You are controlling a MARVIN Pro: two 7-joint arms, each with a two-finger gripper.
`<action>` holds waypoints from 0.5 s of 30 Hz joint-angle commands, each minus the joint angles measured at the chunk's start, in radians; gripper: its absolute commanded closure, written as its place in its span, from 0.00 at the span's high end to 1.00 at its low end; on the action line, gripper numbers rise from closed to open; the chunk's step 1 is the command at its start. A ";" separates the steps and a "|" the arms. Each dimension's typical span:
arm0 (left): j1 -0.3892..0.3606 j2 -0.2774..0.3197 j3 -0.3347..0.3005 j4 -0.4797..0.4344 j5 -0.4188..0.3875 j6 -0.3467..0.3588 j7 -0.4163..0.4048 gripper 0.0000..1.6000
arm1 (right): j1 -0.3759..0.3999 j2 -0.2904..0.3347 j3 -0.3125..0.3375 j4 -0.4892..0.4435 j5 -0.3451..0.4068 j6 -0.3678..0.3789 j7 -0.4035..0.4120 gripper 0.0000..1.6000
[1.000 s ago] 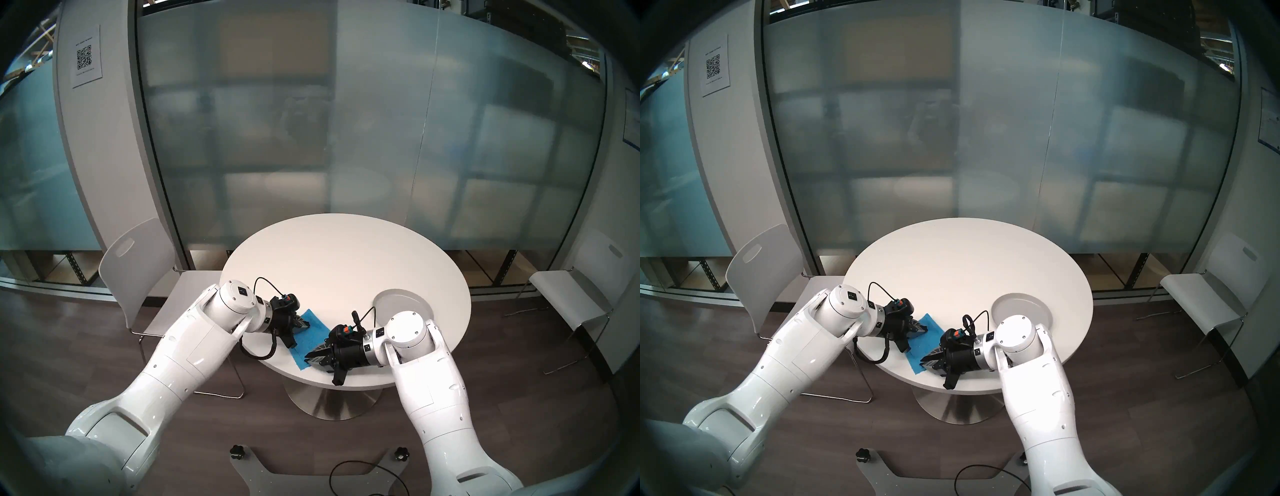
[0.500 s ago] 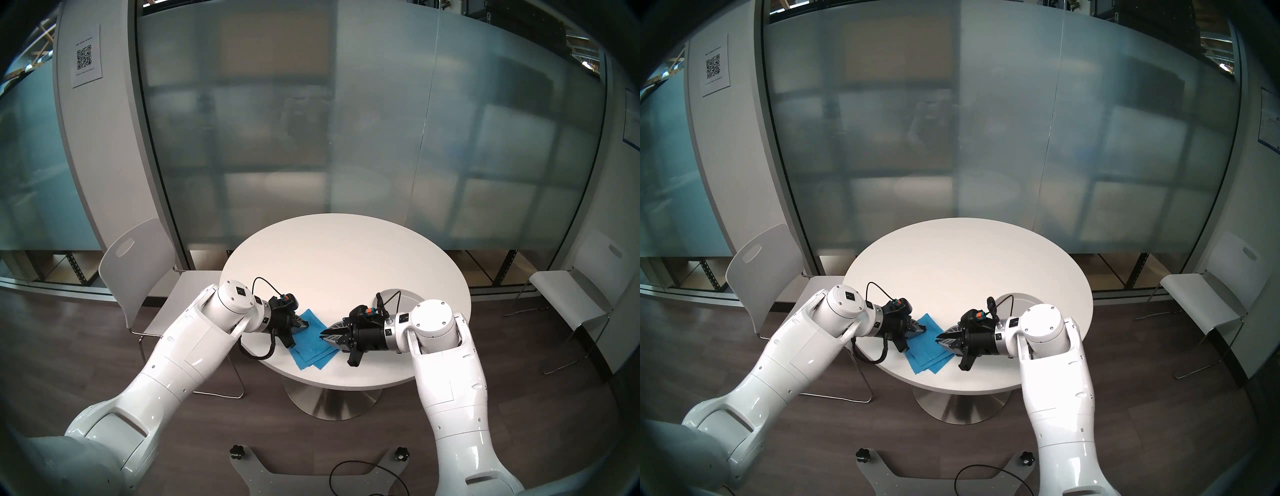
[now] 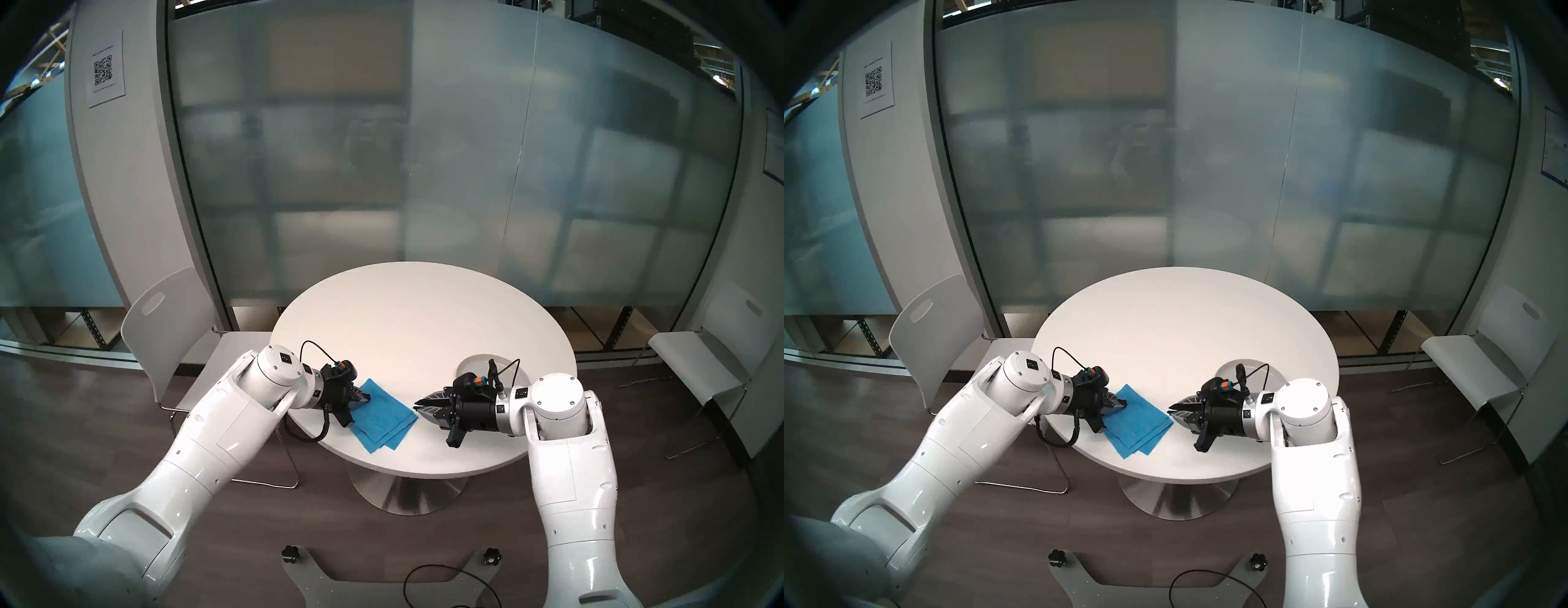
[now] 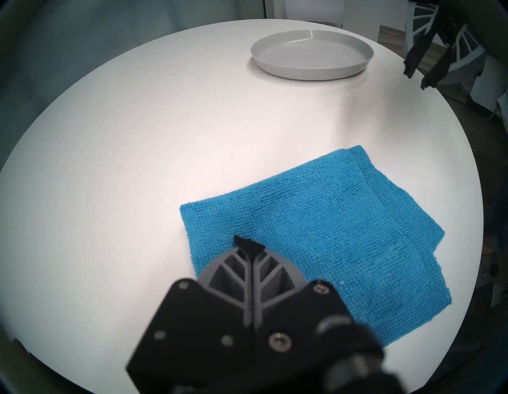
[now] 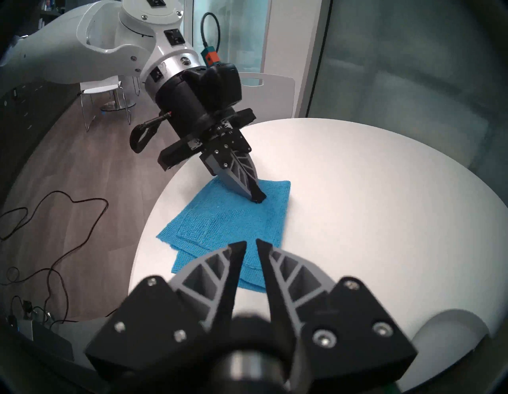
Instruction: Fold the napkin in half twice and place it beside the plate
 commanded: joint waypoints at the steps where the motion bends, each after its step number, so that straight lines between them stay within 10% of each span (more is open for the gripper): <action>1: 0.012 0.011 -0.018 -0.026 -0.005 0.003 0.011 0.00 | 0.031 0.003 0.028 -0.011 0.014 -0.011 -0.019 0.43; 15: 0.028 0.023 -0.045 -0.060 -0.032 0.030 0.016 0.00 | 0.050 0.008 0.049 0.025 0.005 -0.022 -0.024 0.43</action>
